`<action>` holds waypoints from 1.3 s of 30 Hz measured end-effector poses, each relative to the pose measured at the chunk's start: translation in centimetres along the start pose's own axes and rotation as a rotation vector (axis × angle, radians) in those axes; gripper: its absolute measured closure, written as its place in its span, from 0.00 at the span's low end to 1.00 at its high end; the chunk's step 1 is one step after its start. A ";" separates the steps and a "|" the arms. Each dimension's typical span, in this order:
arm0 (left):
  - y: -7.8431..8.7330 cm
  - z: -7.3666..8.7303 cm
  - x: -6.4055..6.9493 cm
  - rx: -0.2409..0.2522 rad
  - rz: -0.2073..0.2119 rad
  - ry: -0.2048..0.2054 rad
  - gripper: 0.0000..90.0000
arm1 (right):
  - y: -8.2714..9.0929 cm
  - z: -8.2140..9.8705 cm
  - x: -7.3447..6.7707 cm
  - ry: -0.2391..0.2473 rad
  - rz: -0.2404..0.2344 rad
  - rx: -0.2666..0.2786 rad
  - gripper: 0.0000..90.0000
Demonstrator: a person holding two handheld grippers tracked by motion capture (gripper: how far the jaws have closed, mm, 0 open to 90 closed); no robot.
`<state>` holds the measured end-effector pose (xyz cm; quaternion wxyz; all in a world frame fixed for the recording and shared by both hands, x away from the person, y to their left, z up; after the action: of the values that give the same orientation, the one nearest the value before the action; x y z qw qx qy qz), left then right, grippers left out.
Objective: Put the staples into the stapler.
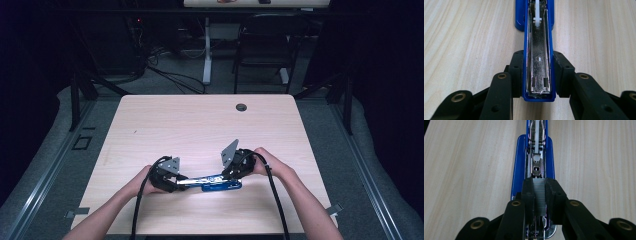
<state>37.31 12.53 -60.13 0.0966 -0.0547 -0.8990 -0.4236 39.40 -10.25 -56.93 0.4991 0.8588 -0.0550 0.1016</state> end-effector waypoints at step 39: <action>0.0 0.0 0.0 -0.002 0.002 -0.002 0.73 | 0.1 0.1 0.3 0.005 -0.035 -0.008 0.87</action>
<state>37.35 12.54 -60.10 0.0957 -0.0560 -0.8988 -0.4242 39.69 -10.39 -56.88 0.5044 0.8573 -0.0392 0.0951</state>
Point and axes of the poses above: each handheld gripper's, and its own axes: y roughly backward along the jaws, z roughly out of its underside, x roughly to its right, the point moved 5 cm from there along -y, roughly forward along the jaws, and after that the axes turned 11 degrees about z, right-handed, at the moved point
